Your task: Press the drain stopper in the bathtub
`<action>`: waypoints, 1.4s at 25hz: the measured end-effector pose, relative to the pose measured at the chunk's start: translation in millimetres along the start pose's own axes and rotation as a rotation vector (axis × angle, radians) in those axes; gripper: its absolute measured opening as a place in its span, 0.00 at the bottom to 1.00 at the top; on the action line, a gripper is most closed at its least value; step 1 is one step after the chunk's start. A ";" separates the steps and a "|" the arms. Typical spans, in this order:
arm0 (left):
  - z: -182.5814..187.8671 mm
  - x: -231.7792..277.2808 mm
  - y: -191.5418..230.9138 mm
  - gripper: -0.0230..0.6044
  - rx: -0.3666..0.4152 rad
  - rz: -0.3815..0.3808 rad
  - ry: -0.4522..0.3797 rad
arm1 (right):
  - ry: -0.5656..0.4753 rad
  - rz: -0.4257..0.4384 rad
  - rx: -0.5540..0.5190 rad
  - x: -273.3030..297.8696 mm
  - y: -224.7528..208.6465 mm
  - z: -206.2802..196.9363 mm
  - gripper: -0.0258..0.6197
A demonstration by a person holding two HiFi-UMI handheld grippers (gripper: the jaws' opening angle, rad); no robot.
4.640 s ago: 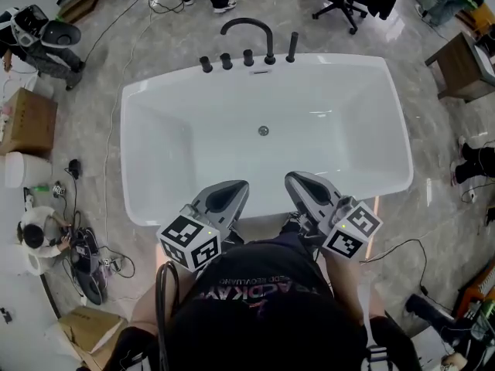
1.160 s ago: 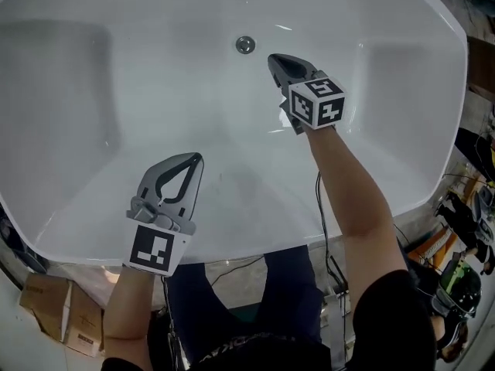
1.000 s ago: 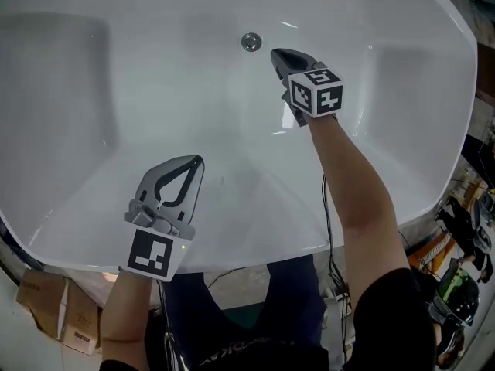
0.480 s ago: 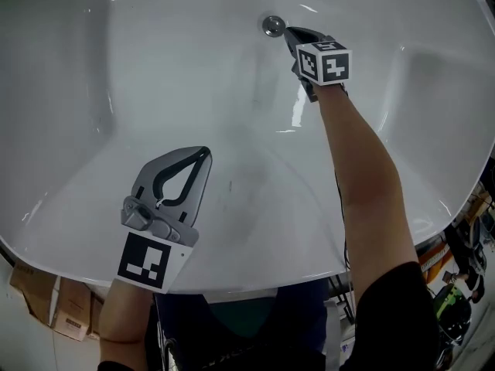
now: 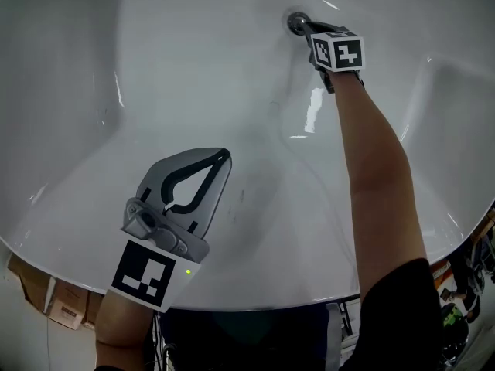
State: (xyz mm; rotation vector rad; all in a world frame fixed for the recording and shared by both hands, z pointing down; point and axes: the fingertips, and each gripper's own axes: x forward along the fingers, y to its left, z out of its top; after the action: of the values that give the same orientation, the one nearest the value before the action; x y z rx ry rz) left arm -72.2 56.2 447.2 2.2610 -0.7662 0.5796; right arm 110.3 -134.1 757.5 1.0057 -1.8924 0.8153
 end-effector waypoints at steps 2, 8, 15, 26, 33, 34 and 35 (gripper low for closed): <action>0.4 -0.1 -0.3 0.05 -0.031 -0.005 -0.007 | 0.022 -0.012 -0.008 6.2 -0.9 -3.5 0.06; -2.6 -0.1 -2.8 0.05 0.030 -0.027 0.018 | 0.070 -0.022 -0.029 25.8 -2.4 -5.8 0.06; -3.2 -1.9 -3.9 0.05 0.034 -0.039 0.027 | 0.119 -0.017 -0.042 32.2 -3.6 -11.1 0.06; -3.7 -2.4 -3.7 0.05 0.020 -0.040 0.027 | 0.198 -0.006 -0.051 34.5 -2.9 -11.1 0.06; 0.0 -3.9 -4.2 0.05 0.019 -0.041 0.013 | 0.264 -0.017 -0.103 39.2 -2.5 -11.6 0.06; 1.9 -4.2 -4.2 0.05 0.029 -0.041 0.007 | 0.272 -0.017 -0.104 40.1 -1.6 -12.8 0.06; 4.3 -3.8 -4.0 0.05 0.049 -0.041 0.000 | 0.276 -0.027 -0.107 40.3 -1.4 -13.1 0.06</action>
State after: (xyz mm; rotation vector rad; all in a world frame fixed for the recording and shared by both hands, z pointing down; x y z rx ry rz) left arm -71.5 56.9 440.3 2.3165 -0.7110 0.5847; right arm 102.5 -137.6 799.0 0.8071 -1.6648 0.7854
